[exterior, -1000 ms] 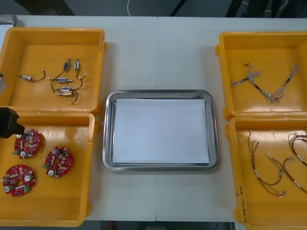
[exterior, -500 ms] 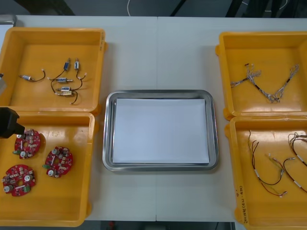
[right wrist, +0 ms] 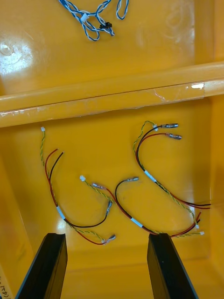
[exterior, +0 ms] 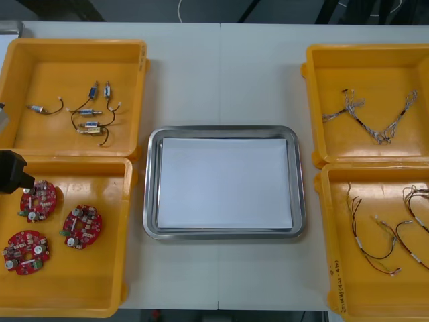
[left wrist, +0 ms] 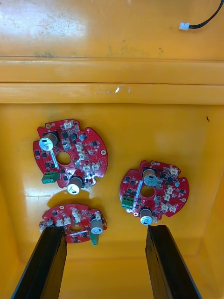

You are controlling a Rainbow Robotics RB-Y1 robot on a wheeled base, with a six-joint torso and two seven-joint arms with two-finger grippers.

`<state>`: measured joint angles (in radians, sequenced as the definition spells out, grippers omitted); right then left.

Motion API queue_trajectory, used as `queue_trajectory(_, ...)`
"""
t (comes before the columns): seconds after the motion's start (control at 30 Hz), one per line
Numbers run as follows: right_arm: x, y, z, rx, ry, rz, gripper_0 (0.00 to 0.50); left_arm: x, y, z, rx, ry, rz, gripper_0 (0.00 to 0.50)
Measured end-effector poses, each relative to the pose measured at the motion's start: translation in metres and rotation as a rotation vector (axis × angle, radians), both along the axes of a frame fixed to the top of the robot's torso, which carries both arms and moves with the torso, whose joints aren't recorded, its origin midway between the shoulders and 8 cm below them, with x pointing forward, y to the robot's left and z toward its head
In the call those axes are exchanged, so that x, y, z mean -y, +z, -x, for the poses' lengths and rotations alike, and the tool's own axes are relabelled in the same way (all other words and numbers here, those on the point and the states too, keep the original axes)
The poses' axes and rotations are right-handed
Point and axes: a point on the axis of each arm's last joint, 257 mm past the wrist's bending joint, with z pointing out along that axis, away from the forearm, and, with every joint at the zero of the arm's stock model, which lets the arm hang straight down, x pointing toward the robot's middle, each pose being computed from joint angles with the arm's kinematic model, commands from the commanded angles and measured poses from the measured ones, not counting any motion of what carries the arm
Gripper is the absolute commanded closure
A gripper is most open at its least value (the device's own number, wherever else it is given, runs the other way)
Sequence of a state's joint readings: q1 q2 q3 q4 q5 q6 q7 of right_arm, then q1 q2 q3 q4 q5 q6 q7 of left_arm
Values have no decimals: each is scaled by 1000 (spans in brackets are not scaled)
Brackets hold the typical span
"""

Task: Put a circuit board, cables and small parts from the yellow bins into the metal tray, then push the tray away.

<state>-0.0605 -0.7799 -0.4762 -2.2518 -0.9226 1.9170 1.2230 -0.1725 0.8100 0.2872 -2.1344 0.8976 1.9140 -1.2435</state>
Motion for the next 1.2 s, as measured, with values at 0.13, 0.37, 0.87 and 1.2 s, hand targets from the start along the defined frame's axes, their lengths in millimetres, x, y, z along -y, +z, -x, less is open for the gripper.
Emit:
queue_trajectory(0.13,0,0,0,0,0,0,0,0,0,0,0,0,0,0)
queue_trajectory(0.37,0,0,0,0,0,0,0,0,0,0,0,0,0,0)
queue_trajectory(0.87,0,0,0,0,0,0,0,0,0,0,0,0,0,0)
queue_trajectory(1.2,0,0,0,0,0,0,0,0,0,0,0,0,0,0)
